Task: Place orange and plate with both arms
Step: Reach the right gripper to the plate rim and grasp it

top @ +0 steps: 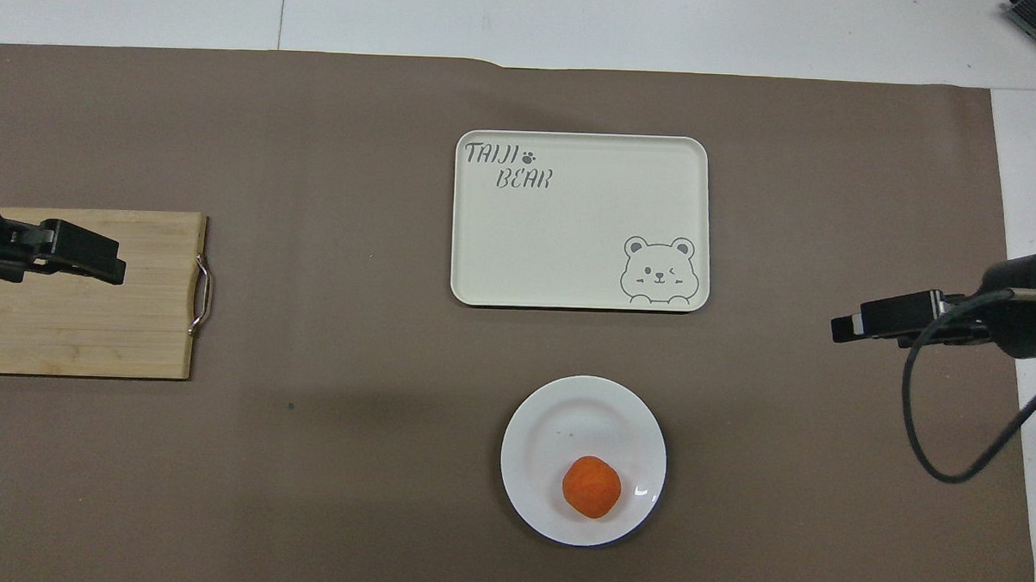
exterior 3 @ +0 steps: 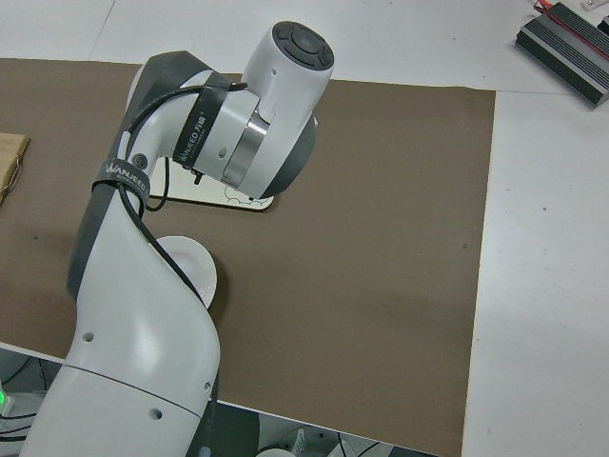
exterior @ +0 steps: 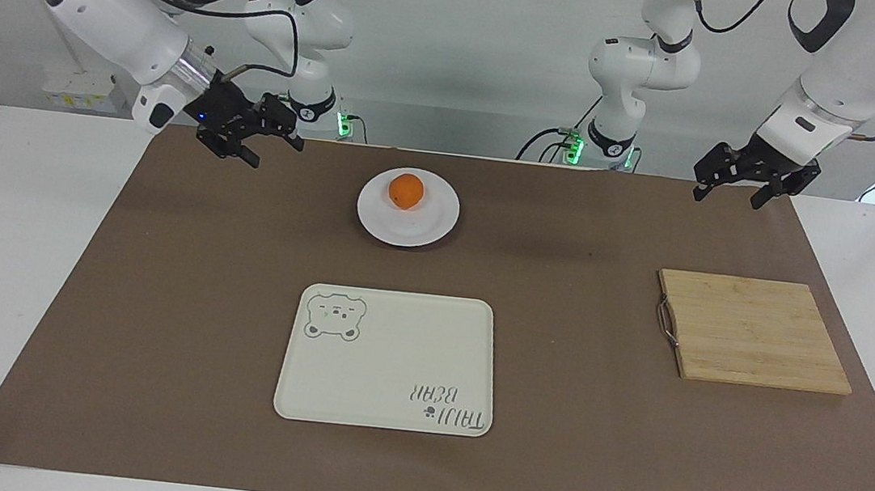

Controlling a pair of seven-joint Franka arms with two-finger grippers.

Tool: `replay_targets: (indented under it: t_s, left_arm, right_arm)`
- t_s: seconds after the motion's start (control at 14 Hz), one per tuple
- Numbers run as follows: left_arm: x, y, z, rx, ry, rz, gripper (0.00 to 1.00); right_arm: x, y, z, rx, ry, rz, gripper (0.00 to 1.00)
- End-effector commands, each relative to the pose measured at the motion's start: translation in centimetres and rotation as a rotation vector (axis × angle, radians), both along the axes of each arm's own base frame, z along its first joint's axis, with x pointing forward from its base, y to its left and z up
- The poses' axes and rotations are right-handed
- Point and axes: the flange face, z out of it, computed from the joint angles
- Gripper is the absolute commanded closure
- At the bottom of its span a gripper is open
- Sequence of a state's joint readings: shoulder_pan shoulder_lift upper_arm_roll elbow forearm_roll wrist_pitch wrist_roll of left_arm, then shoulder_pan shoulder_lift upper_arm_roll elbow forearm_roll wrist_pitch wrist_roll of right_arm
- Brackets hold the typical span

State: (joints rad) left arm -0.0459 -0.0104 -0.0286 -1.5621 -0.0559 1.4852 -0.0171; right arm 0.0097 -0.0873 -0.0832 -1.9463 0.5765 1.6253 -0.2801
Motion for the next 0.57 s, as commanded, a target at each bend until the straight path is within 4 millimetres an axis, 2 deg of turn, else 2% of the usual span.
replay_targets:
  t_s: [0.0, 0.07, 0.21, 0.5]
  left_arm:
    - [-0.6, 0.4, 0.4, 0.018, 0.004, -0.007, 0.0]
    - [-0.6, 0.4, 0.4, 0.018, 0.004, -0.007, 0.0]
    - [-0.6, 0.4, 0.4, 0.018, 0.004, -0.007, 0.0]
    - [-0.6, 0.4, 0.4, 0.018, 0.004, -0.007, 0.0]
  right_arm:
    - [-2.4, 0.1, -7.1, 0.113, -0.044, 0.049, 0.0]
    - [-3.1, 0.5, -9.1, 0.116, -0.057, 0.057, 0.0]
    - [-3.9, 1.1, -11.6, 0.166, -0.044, 0.061, 0.0]
    - [-6.6, 1.3, -18.1, 0.24, -0.058, 0.067, 0.0]
